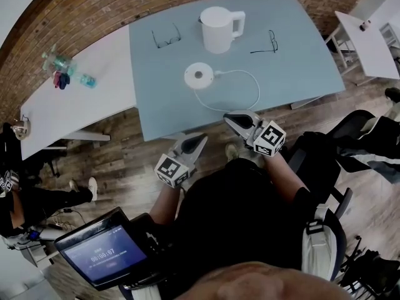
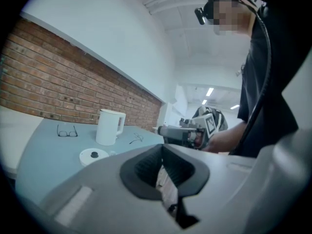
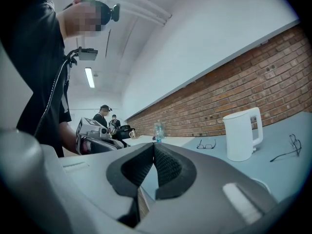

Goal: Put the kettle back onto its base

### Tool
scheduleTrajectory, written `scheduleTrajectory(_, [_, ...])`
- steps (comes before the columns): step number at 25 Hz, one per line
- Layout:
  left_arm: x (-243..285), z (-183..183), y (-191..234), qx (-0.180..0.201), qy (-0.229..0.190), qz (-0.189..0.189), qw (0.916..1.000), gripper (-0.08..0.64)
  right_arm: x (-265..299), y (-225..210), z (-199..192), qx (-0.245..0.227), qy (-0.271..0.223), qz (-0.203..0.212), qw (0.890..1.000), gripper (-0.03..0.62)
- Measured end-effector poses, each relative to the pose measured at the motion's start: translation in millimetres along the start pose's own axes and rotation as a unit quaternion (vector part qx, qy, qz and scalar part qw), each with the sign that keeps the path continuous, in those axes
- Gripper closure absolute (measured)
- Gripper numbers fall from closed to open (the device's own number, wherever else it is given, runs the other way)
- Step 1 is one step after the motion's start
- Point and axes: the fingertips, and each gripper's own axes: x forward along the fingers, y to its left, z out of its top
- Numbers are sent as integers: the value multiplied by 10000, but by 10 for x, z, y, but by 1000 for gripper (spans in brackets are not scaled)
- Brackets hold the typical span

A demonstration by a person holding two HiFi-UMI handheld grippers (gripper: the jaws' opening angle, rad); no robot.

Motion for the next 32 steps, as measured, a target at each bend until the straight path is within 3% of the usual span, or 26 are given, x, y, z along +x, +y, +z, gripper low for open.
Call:
scheduleTrajectory(17, [553,178,378,58,-122,404,9991,558,30,-767,144,-49,-30,99,9999,589])
scheduleTrajectory(32, [1108,262,649,15,-145,510,9986,558,30,-1257,77,118,88,405,9991,589])
